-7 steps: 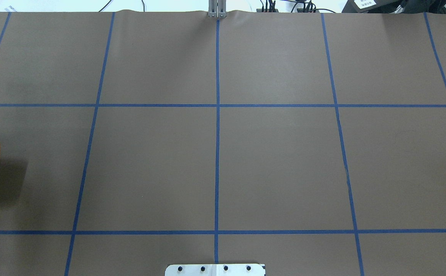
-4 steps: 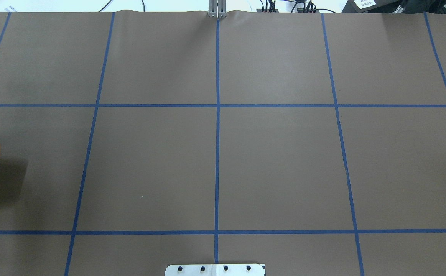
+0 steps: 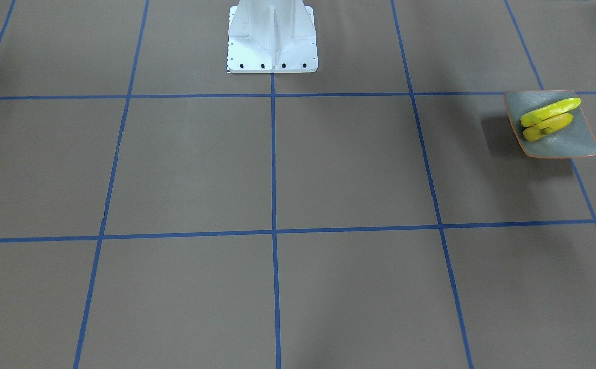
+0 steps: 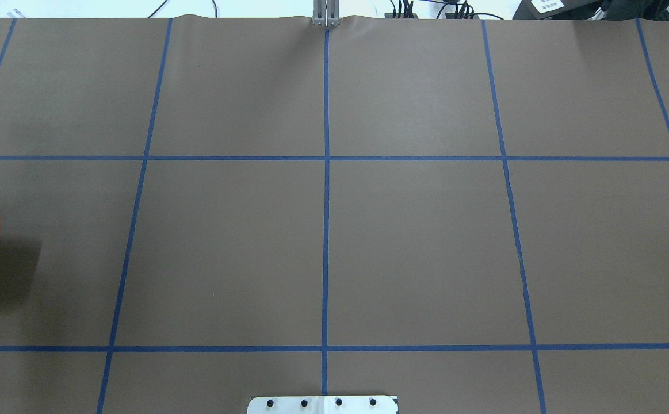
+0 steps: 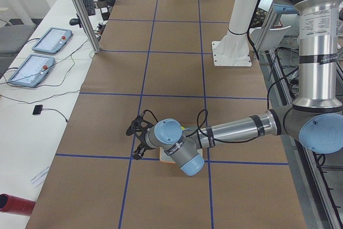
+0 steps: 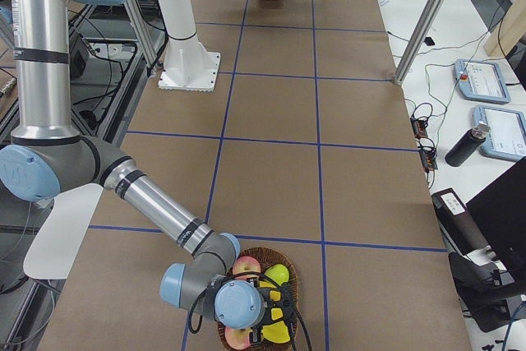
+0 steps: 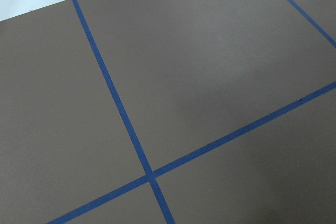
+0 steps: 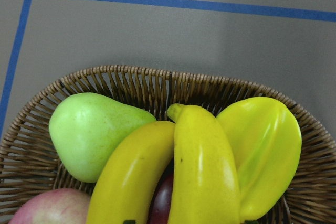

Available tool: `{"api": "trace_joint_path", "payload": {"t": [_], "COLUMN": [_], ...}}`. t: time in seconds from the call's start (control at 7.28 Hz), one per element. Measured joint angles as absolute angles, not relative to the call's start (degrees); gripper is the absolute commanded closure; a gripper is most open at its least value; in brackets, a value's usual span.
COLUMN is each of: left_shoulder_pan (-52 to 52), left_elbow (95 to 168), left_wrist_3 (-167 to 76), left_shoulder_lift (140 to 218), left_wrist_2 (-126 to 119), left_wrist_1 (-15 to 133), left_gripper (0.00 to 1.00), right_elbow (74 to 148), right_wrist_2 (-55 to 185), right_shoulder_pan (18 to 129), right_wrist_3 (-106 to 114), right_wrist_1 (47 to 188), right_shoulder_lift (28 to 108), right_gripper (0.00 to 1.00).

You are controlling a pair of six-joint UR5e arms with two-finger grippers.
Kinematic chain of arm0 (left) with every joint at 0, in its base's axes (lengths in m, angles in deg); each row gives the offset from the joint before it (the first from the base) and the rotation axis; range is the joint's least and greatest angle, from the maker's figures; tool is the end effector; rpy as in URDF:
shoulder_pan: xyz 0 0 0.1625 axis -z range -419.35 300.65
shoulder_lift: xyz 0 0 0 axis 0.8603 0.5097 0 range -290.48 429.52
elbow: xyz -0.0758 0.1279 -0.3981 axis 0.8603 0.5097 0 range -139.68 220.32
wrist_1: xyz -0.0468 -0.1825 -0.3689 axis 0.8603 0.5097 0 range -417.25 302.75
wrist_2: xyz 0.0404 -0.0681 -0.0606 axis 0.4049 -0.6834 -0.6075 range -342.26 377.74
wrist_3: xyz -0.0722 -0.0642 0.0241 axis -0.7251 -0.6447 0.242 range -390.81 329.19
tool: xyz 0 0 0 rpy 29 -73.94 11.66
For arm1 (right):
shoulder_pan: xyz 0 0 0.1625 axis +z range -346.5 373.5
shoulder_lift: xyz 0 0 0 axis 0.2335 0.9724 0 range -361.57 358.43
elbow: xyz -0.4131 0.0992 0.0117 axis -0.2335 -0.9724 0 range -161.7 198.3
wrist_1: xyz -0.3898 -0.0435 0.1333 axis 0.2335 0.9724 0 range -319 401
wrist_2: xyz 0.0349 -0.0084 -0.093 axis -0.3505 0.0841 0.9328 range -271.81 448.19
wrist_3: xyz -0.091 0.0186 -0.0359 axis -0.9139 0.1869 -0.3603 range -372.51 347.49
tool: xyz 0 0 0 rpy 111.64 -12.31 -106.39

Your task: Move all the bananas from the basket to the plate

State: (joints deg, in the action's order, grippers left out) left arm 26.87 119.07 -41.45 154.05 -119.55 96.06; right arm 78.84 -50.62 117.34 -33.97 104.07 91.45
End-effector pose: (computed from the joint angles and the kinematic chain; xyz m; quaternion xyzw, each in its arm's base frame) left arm -0.0302 -0.4556 0.6724 0.3132 0.4108 0.1080 0.8494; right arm 0.1527 -0.3757 0.8725 0.0831 -0.4066 -0.0405 0.9089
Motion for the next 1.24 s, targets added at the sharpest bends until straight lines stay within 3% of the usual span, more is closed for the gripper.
{"api": "trace_joint_path", "payload": {"t": [0.14,0.41,1.24], "left_shoulder_pan": [26.9,26.8,26.8], "left_elbow": [119.1,119.0,118.8], "left_wrist_3": [-41.4,-41.4,-41.7], "left_shoulder_lift": [154.0,153.8,153.7], "left_wrist_2": [-119.5,-119.6,-119.7], "left_wrist_1": [96.3,96.5,96.4], "left_gripper": [0.0,0.0,0.0], "right_elbow": [78.5,78.4,86.8], "right_wrist_2": [-50.2,-50.2,-50.9], "right_shoulder_pan": [117.3,117.1,117.3], "right_wrist_3": [-33.9,-33.7,-32.7], "right_wrist_1": [103.8,103.7,104.8], "right_shoulder_lift": [91.5,91.3,91.2], "right_gripper": [0.75,1.0,1.0]}}
